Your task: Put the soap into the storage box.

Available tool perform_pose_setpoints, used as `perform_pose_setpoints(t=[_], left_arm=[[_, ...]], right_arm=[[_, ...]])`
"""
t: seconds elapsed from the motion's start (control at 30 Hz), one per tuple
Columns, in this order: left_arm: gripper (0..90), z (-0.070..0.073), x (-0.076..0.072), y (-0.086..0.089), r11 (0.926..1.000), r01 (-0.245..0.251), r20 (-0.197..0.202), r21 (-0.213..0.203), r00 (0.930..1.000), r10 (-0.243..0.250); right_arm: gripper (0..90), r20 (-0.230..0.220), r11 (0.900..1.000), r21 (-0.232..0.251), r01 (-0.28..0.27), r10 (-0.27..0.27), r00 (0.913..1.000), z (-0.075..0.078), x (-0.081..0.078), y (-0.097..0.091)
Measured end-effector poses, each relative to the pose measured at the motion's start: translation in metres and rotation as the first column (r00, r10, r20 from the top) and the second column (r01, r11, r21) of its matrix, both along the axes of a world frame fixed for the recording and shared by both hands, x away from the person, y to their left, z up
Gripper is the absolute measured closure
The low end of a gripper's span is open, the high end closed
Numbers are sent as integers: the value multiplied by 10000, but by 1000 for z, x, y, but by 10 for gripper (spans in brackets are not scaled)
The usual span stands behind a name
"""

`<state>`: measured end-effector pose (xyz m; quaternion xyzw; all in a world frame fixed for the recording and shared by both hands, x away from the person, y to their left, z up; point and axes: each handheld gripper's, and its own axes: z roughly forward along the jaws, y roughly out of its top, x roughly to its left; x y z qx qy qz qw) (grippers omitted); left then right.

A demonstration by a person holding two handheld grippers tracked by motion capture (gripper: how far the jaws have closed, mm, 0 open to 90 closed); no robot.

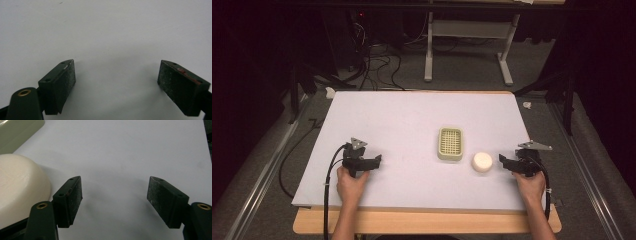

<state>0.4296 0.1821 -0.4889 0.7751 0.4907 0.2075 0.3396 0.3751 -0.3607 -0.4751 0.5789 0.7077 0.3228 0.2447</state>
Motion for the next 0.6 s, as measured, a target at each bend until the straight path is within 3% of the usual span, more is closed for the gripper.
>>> perform_pose_setpoints(t=[0.2,0.6], left_arm=[[153,0,0,0,10000,1,4,8,10000,-1],[153,0,0,0,10000,2,4,5,10000,-2]], right_arm=[[291,66,9996,-84,-263,264,9996,2,-5,2],[277,549,9983,394,-433,411,9976,4,-20,1]])
